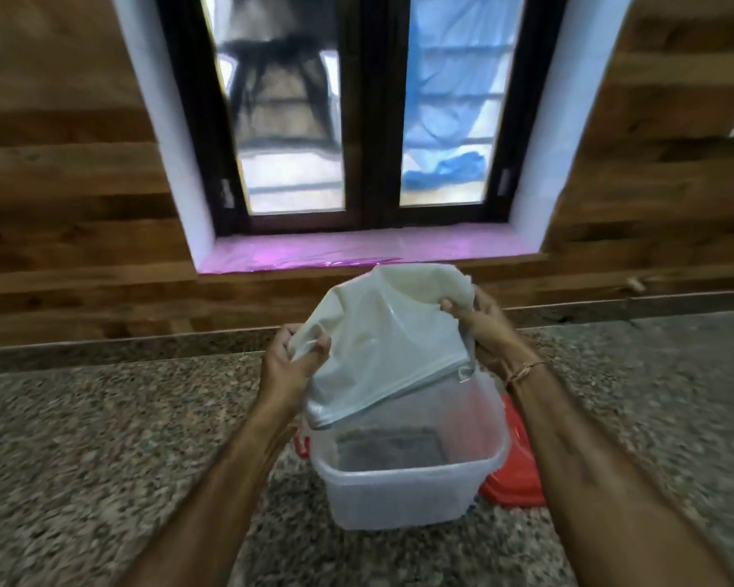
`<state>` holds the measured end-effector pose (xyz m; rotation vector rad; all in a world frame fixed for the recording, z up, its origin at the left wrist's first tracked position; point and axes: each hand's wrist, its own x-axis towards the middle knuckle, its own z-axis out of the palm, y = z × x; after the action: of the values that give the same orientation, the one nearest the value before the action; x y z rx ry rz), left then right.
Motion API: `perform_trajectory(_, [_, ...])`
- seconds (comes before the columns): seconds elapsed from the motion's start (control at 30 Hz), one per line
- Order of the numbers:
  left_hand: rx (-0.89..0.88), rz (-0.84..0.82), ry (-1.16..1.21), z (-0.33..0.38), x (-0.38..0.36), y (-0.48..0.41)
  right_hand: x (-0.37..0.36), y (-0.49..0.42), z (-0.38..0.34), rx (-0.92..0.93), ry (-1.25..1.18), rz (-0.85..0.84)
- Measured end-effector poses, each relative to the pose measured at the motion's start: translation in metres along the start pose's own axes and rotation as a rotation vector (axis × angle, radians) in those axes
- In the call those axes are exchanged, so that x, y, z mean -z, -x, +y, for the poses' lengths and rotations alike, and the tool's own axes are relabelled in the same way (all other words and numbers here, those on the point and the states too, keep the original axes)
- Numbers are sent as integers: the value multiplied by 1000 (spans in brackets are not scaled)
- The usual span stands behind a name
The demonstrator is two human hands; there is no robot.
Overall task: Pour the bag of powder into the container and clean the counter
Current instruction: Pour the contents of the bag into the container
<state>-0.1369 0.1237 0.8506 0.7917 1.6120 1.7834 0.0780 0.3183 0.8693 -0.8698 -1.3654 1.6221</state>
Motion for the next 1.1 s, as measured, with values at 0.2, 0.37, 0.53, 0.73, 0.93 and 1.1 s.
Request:
perform_trajectory(0.2, [-135,72,-230,-46,-26,31,42,-8,51,-11,22,-164])
perform_trajectory(0.37, [-114,15,-325,-45,-23,35,41,-9,38,-111,-171,-273])
perform_trajectory(0.53, [13,298,-44,-39,-39,39,43,-18,45,-124,-213,-284])
perform_trajectory(0.73, [54,296,-54,-47,-32,31,48,-18,54,-46,-240,-248])
perform_trajectory(0.93, [179,180,224,-35,-24,29,51,-17,54,-66,-206,-157])
perform_trajectory(1.1, [171,195,249,-33,-28,38,51,-15,51,-20,-101,-110])
